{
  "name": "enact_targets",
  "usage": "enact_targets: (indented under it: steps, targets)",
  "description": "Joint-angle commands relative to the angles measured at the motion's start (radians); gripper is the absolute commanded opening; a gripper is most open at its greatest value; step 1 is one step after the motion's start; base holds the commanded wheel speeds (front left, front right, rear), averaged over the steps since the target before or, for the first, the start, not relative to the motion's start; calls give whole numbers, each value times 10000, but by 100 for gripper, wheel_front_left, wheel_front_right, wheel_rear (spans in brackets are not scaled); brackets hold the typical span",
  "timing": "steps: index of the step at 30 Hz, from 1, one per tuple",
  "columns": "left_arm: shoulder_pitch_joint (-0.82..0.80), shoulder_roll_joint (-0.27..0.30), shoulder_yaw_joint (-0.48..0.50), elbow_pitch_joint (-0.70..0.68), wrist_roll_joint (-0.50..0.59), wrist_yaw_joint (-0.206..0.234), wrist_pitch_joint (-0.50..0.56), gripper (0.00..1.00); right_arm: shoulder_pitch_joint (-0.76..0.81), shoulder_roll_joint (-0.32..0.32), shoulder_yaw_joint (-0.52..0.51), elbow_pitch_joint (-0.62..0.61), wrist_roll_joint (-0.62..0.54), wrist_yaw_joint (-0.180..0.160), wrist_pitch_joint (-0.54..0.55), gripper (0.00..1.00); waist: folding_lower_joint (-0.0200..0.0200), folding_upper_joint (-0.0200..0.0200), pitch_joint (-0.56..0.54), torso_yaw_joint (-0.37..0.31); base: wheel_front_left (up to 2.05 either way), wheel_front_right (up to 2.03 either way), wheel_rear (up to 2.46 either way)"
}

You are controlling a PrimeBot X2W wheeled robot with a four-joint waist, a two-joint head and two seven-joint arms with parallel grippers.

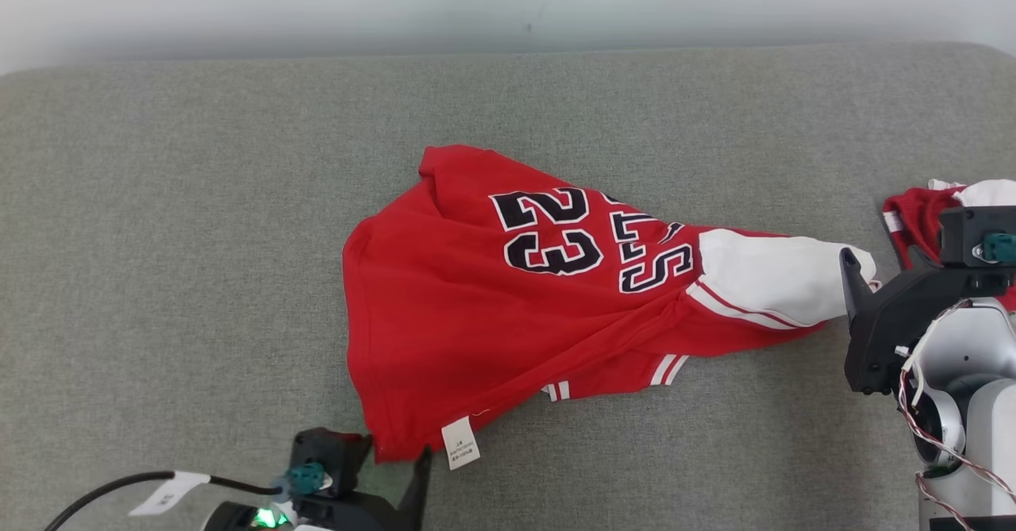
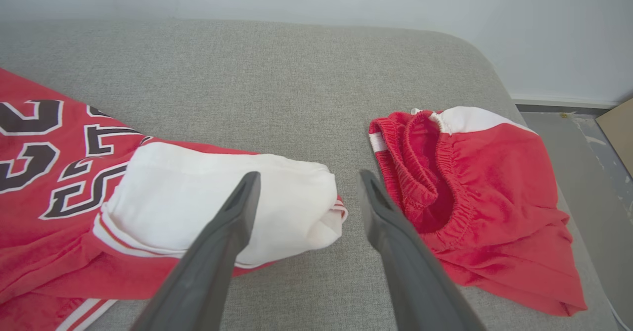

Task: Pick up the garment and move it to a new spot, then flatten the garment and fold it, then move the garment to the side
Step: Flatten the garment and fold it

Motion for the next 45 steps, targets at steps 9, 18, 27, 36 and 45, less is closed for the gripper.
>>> enact_targets:
  steps: [9,18,27,36,45]
  targets:
    - [201,-30,-194,-663,-66,166,338,89,142,90,-49,-97,-19,-25,65,100,-1,-1,-18,45,0,0,0]
    - [284,74,-113,-684,-103,322,395,59,224,134,-17,-146,6,-25,152,100,-1,-1,-3,48,0,0,0]
    - [344,24,-243,-686,-201,266,520,32,241,144,-14,-122,14,-25,202,100,-1,-1,-10,27,0,0,0]
    - [94,33,-206,-478,-61,346,399,12,301,178,-27,-151,-2,-25,281,100,-1,-1,-20,-2,0,0,0]
    - [167,-38,-44,-241,-112,449,49,0,218,68,-6,39,79,-25,427,100,-1,-1,-150,-48,0,0,0]
